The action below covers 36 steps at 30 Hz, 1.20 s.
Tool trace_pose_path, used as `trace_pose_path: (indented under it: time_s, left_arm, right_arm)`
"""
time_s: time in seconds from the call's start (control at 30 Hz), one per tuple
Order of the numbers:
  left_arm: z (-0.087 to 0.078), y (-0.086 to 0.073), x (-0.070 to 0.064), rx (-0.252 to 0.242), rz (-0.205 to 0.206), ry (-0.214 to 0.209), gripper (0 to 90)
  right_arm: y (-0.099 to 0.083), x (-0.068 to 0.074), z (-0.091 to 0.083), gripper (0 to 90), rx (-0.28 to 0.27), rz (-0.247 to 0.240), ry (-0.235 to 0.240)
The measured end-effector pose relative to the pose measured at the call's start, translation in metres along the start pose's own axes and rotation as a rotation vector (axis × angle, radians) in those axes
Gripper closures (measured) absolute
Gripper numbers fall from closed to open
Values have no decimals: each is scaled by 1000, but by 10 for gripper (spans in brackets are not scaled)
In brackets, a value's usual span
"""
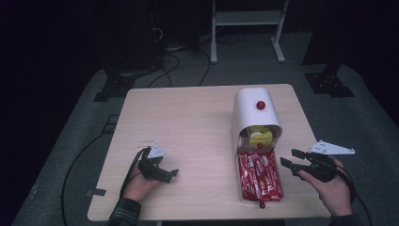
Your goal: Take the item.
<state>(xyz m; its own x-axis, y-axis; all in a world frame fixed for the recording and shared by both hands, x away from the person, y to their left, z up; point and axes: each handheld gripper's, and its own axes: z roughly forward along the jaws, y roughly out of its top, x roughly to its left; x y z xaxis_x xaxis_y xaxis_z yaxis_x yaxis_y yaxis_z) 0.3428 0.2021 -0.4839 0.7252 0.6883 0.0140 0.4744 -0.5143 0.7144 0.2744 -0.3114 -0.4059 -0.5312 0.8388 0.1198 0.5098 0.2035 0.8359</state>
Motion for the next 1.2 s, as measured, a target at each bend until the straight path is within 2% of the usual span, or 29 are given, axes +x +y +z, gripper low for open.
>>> trace_pose_path:
  time_s: [0.47, 0.8, 1.2]
  left_arm:
    - [0, 0, 0, 3, 1, 0, 0]
    - [0, 0, 0, 3, 1, 0, 0]
    - [0, 0, 0, 0, 0, 0, 0]
  right_arm:
    - [6, 18, 2, 447, -4, -27, 58]
    - [6, 35, 12, 472, 17, -54, 102]
    - [3, 47, 26, 485, 48, -69, 145]
